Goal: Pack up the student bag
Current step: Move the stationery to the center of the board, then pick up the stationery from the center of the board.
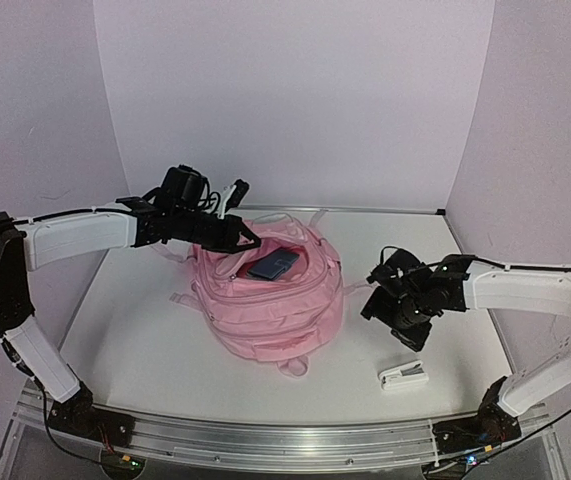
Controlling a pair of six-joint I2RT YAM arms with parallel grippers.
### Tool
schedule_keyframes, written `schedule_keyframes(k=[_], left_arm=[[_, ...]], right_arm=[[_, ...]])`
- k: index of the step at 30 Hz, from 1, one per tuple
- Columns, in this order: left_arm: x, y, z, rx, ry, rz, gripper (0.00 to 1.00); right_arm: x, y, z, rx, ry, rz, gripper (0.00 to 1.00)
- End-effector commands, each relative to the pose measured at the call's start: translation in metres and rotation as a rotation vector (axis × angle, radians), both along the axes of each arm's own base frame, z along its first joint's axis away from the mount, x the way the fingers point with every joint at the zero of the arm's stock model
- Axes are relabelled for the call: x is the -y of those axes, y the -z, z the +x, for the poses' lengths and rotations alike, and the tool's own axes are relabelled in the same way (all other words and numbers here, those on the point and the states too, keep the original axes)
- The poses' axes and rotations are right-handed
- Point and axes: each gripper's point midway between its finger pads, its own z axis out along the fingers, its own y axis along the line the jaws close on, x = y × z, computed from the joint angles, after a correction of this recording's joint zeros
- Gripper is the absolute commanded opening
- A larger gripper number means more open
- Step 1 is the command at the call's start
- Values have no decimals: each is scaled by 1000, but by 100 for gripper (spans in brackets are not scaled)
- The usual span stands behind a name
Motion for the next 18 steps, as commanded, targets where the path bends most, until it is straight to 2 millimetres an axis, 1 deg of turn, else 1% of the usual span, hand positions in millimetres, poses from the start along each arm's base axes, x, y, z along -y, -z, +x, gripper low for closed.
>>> schedule_keyframes(k=[1,4,6,8,11,14,16,18], left_arm=[[-11,-74,14,175,-65,-139,0],[-10,-73,14,168,-58,-144,0],[-9,-73,13,165,-52,-146,0],[-8,-74,13,165,-47,-146,0],[-7,-74,13,162,-46,-148,0],[-7,-73,13,157,-41,-146,0],[-7,-72,12,153,-40,-143,0],[-7,-71,13,150,-42,-138,0]], right_arm=[[38,20,-49,-148,81,-22,98],[47,30,-63,-170,142,14,98],[49,36,-67,-173,162,34,97],[50,44,-69,-177,171,49,90],[48,54,-68,-174,170,62,79],[46,58,-61,-153,159,51,66],[45,57,-58,-143,145,38,63],[41,56,-55,-142,132,40,63]])
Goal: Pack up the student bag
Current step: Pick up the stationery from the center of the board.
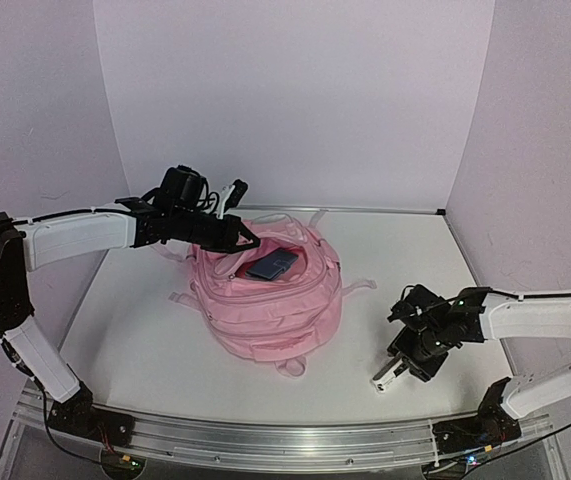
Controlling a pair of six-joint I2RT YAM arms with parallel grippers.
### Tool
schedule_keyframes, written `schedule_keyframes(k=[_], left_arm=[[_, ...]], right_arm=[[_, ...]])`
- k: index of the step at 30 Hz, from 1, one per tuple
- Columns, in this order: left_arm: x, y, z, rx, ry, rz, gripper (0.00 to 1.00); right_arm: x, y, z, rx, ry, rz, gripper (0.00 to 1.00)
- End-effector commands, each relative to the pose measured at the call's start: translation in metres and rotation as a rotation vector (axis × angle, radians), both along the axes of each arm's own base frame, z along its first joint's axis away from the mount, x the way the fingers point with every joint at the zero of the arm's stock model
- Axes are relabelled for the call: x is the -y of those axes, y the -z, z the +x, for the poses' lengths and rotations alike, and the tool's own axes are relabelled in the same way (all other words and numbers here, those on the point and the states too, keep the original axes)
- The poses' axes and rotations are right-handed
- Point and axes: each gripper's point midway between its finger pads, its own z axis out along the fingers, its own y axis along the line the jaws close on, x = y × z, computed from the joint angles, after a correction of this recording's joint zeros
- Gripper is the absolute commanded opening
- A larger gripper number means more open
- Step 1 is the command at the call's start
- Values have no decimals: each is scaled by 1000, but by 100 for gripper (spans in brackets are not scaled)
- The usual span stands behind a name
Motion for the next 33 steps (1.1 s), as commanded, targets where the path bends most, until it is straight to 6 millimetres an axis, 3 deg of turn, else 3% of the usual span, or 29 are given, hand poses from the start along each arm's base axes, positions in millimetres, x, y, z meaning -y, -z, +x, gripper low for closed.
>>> schedule_keyframes(k=[1,4,10,15,19,24,31,33], left_arm=[[-5,-72,12,158,-33,-134,0],[-5,-73,12,159,-33,-133,0],[-4,-72,14,159,-36,-128,0],[-3,-70,16,152,-33,-119,0],[-3,-69,15,150,-29,-114,0],[4,-73,10,146,26,-129,0],[10,-82,6,131,67,-151,0],[12,-85,5,114,75,-165,0]], right_arm=[[-5,6,7,9,-14,-4,66],[-6,7,8,6,-28,-13,73],[-9,14,8,-14,-56,-22,68],[-13,11,15,5,-85,-34,55],[-17,1,24,33,-122,-53,28],[-36,-46,53,185,-229,-46,1],[-88,-170,103,613,-413,65,0],[-98,-193,112,701,-415,102,0]])
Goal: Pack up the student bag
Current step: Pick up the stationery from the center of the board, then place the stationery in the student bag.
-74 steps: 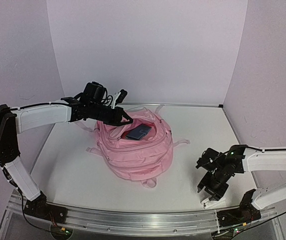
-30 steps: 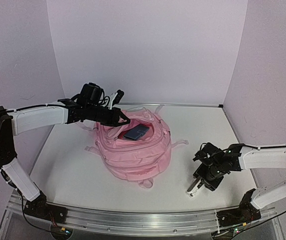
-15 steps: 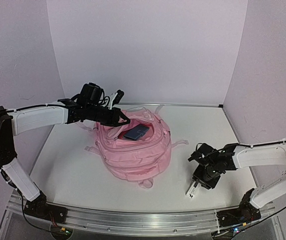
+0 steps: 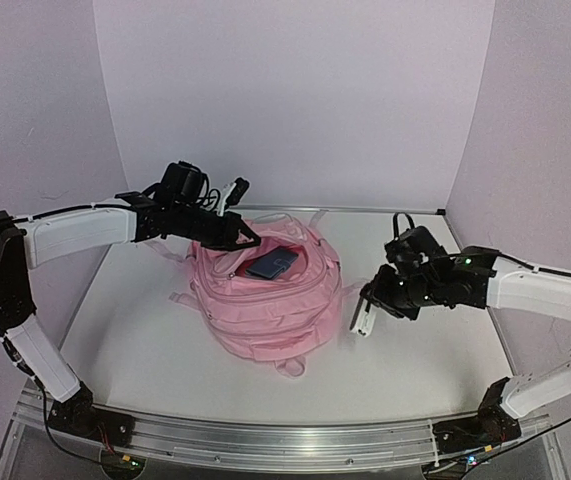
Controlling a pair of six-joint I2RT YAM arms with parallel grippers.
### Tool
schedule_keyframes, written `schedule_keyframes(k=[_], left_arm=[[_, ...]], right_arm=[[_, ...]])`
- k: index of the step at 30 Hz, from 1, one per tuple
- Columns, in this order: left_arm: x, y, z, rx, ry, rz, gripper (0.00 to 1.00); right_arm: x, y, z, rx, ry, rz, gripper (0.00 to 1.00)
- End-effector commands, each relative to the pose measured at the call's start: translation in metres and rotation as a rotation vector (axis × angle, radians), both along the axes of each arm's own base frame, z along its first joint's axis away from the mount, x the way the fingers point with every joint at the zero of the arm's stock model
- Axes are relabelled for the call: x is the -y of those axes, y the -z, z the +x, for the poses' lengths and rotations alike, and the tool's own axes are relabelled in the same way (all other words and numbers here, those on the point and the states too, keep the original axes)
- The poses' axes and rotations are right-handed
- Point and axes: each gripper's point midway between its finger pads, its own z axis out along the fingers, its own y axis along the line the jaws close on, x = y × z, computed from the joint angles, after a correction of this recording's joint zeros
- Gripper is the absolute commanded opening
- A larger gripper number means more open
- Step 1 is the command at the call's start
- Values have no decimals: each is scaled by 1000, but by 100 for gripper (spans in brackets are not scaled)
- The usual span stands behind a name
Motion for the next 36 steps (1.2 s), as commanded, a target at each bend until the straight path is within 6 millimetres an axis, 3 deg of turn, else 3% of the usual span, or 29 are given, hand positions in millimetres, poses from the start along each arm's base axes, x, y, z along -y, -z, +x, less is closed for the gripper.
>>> schedule_keyframes(k=[1,5,9,11,14,21,25,28,33,36], left_arm=[[12,-80,7,122,44,-173,0],[19,-86,5,95,72,-213,0],[24,-90,5,77,92,-229,0],[26,-91,5,76,95,-232,0],[28,-90,6,70,89,-231,0],[37,-86,4,49,107,-234,0],[46,-83,-6,54,156,-239,0],[50,-82,-15,57,183,-241,0],[47,-72,-23,35,179,-225,0],[44,-66,-25,20,169,-216,0]], right_arm=[[-28,-90,36,320,-75,115,0],[-68,-114,50,384,-150,238,0],[-116,-110,60,335,-274,283,0],[-129,-110,64,341,-298,283,0],[-143,-104,70,336,-330,268,0],[-176,-63,72,246,-395,251,0],[-184,-42,89,238,-349,205,0],[-187,-40,103,249,-278,202,0],[-169,-53,134,340,-81,164,5],[-153,-53,146,370,52,151,13]])
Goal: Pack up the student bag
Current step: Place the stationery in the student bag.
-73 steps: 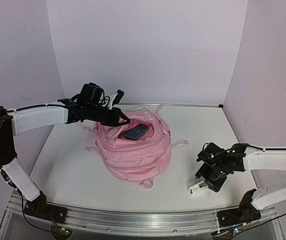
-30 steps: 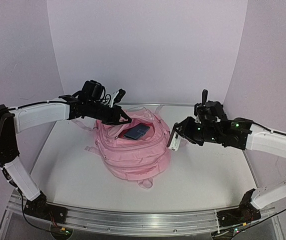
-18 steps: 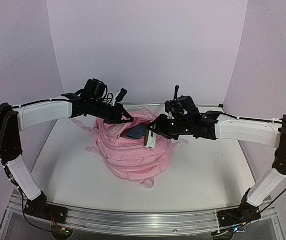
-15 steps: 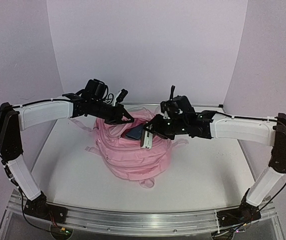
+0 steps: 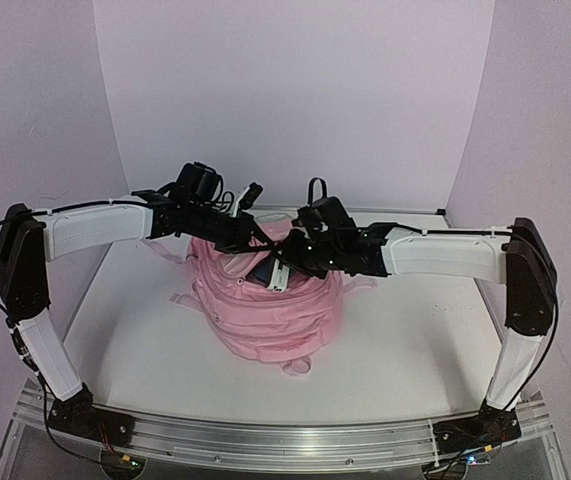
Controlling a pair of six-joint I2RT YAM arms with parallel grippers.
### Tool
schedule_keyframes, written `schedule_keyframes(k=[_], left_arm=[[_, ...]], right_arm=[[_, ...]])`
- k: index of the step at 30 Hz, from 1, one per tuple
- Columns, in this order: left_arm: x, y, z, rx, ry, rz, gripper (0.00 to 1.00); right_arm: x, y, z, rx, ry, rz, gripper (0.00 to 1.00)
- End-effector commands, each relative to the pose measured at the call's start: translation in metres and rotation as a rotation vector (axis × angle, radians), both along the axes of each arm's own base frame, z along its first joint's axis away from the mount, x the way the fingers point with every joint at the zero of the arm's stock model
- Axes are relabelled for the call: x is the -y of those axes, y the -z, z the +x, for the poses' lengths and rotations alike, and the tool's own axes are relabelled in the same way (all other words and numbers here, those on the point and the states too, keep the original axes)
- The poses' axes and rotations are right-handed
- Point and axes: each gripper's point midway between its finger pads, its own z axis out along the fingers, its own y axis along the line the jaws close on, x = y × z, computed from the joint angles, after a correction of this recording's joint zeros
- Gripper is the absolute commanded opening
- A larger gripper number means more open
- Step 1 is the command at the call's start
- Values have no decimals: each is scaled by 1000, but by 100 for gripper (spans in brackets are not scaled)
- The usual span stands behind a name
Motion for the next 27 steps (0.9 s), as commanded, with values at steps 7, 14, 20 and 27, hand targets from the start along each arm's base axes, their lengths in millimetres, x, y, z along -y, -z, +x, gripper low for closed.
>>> schedule_keyframes(k=[7,14,20,27], left_arm=[[15,-70,-17,126,64,-190,0],[14,-65,-9,113,12,-181,0],[15,-62,-4,110,-9,-176,0],[20,-60,-5,100,19,-182,0]], right_arm=[[-2,-21,43,105,202,126,57],[12,-28,16,81,141,142,90],[45,-29,-15,48,141,161,89],[31,-19,-36,16,20,165,67]])
